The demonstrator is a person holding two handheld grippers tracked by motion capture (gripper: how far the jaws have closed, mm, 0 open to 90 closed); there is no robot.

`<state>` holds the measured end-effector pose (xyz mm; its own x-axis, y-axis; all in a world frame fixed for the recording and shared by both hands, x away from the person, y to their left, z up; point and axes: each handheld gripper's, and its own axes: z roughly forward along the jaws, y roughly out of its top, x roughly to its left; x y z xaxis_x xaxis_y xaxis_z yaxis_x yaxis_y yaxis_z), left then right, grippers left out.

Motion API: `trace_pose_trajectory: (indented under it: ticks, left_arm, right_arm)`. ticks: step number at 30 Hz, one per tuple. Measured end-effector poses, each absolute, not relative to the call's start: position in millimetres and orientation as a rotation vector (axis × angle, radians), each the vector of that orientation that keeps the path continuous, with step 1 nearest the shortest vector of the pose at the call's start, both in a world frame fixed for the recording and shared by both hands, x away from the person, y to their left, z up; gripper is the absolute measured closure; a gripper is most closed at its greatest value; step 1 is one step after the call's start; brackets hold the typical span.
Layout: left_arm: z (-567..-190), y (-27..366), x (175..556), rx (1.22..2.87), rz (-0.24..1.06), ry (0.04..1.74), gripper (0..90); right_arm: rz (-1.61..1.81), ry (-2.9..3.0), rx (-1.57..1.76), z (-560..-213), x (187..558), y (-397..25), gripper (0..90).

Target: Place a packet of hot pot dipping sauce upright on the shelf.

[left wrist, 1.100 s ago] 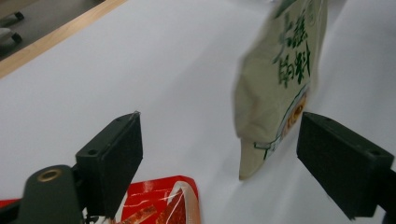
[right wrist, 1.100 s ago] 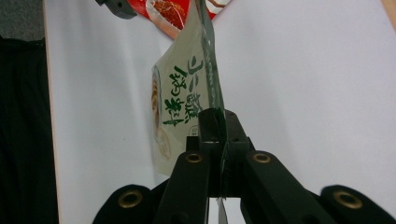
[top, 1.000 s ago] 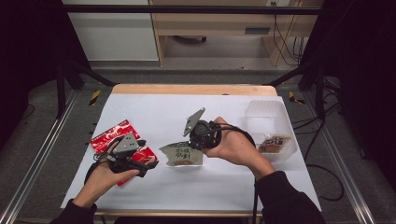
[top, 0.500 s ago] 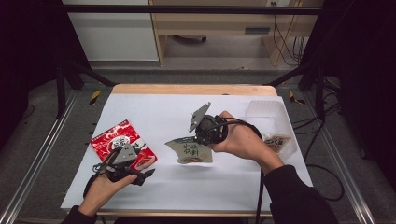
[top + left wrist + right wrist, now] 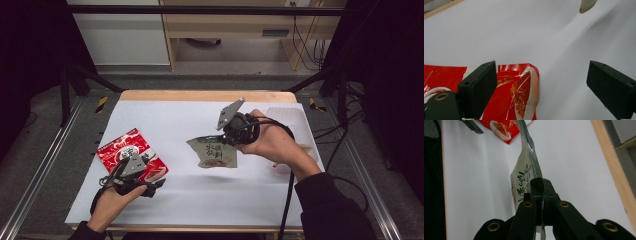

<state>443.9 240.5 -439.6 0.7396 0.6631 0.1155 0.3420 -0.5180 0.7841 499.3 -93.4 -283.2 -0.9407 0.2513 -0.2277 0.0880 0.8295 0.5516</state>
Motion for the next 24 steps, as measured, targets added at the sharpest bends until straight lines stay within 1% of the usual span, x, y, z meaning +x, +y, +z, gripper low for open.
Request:
trace_pose_trajectory:
  ticks: [15,24]
  left_arm:
    - [-443.3,241.5,444.9,2.152,0.538,0.779,9.0]
    - [-442.7,242.0,444.1,2.156,0.562,0.783,9.2]
  right_arm:
    - [0.802,2.629,0.321,-251.8,513.7,-123.7,90.0]
    - [0.829,2.549,0.379,-226.5,520.1,-149.4,90.0]
